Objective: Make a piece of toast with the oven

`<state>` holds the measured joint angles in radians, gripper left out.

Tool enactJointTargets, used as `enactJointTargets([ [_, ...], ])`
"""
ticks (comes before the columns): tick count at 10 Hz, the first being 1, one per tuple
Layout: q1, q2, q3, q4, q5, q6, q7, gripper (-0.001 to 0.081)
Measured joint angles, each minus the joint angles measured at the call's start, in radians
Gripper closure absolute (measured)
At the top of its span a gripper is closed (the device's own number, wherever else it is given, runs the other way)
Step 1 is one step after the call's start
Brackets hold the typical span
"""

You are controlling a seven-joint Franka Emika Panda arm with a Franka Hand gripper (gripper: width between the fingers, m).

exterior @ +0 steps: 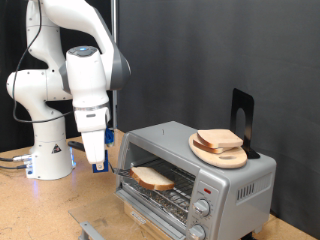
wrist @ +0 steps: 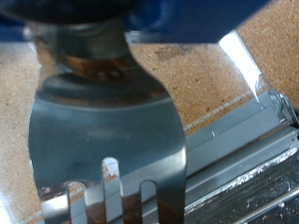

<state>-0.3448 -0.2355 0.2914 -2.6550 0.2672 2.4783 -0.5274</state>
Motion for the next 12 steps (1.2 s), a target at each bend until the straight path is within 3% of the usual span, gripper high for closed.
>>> enactJointTargets([
  [7,0.001,0.033,0.071,0.016,-0.011,0.016,0.097,0.0411],
  [12,0.007,0.049,0.095,0.044,0.013,0.021,0.118,0.0411],
])
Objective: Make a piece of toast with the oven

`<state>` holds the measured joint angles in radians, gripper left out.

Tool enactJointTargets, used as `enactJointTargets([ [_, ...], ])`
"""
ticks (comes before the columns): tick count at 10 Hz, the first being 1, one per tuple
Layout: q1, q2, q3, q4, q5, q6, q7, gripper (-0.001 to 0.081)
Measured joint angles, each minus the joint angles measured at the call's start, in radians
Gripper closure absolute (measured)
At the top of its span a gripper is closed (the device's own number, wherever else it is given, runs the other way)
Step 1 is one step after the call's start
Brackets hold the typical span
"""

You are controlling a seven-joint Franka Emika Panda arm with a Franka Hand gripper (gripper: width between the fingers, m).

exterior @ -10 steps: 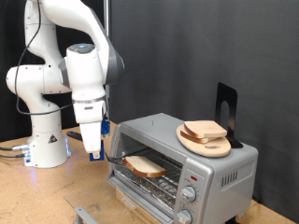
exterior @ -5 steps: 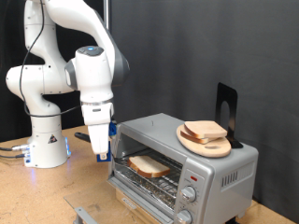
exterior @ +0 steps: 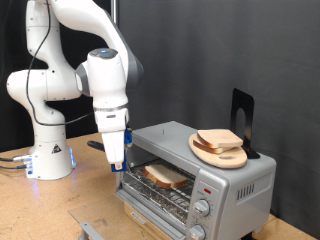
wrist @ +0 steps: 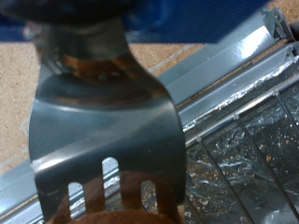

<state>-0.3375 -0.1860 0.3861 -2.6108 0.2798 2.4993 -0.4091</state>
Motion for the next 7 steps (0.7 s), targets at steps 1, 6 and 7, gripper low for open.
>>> enactJointTargets([
  [1,0.0,0.0,0.002,0.001,0.0,0.0,0.0,0.0411],
  [6,-0.005,-0.022,-0.033,-0.049,0.011,-0.008,-0.106,0.0411],
  [7,-0.005,-0.039,-0.053,-0.072,0.036,-0.008,-0.153,0.0411],
])
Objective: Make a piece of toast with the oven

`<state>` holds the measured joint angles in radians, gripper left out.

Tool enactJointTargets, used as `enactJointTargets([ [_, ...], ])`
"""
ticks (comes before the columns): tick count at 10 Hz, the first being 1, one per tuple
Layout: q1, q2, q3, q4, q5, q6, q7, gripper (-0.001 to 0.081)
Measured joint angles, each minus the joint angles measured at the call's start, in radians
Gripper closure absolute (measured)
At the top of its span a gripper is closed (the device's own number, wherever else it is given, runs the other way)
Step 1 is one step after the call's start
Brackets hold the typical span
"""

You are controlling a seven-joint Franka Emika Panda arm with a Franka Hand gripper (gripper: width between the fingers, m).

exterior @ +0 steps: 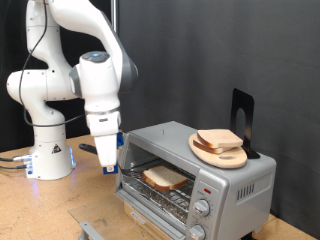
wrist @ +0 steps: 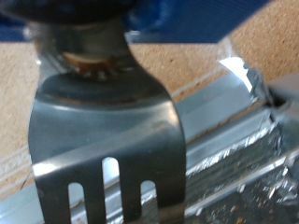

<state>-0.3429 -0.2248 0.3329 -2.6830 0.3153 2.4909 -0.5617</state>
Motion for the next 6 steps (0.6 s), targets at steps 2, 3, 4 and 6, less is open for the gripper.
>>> enactJointTargets([
  [2,-0.001,-0.044,-0.043,-0.043,0.05,-0.005,-0.079,0.0411],
  [3,-0.001,-0.068,-0.065,-0.061,0.07,-0.013,-0.11,0.0411],
  [4,-0.002,-0.093,-0.089,-0.076,0.087,-0.023,-0.139,0.0411],
  [6,-0.002,-0.135,-0.13,-0.097,0.124,-0.037,-0.17,0.0411],
])
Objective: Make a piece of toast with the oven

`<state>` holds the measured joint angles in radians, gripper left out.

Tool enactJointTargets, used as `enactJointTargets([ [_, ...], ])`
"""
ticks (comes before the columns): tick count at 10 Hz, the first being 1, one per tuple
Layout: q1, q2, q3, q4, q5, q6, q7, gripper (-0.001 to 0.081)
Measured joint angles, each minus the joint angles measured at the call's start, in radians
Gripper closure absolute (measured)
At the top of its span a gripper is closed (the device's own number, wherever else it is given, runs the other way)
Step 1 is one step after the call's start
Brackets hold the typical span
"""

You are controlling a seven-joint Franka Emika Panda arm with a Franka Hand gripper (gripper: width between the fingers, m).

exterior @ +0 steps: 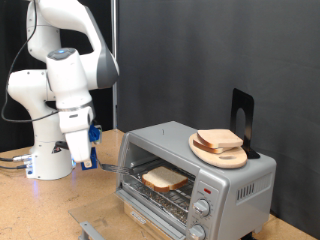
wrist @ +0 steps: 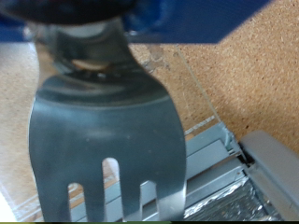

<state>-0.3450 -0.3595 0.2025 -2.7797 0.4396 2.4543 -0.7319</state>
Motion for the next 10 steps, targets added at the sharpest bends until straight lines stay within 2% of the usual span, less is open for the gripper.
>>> enactJointTargets([
  [2,0.0,-0.014,-0.01,-0.005,0.015,-0.001,-0.005,0.0411],
  [4,0.01,-0.018,-0.036,0.006,0.101,-0.015,-0.049,0.0411],
  [6,0.012,-0.049,-0.093,0.038,0.177,-0.093,-0.114,0.0411],
  [8,0.011,-0.091,-0.139,0.082,0.192,-0.191,-0.118,0.0411],
  [10,0.007,-0.116,-0.152,0.114,0.195,-0.238,-0.086,0.0411],
])
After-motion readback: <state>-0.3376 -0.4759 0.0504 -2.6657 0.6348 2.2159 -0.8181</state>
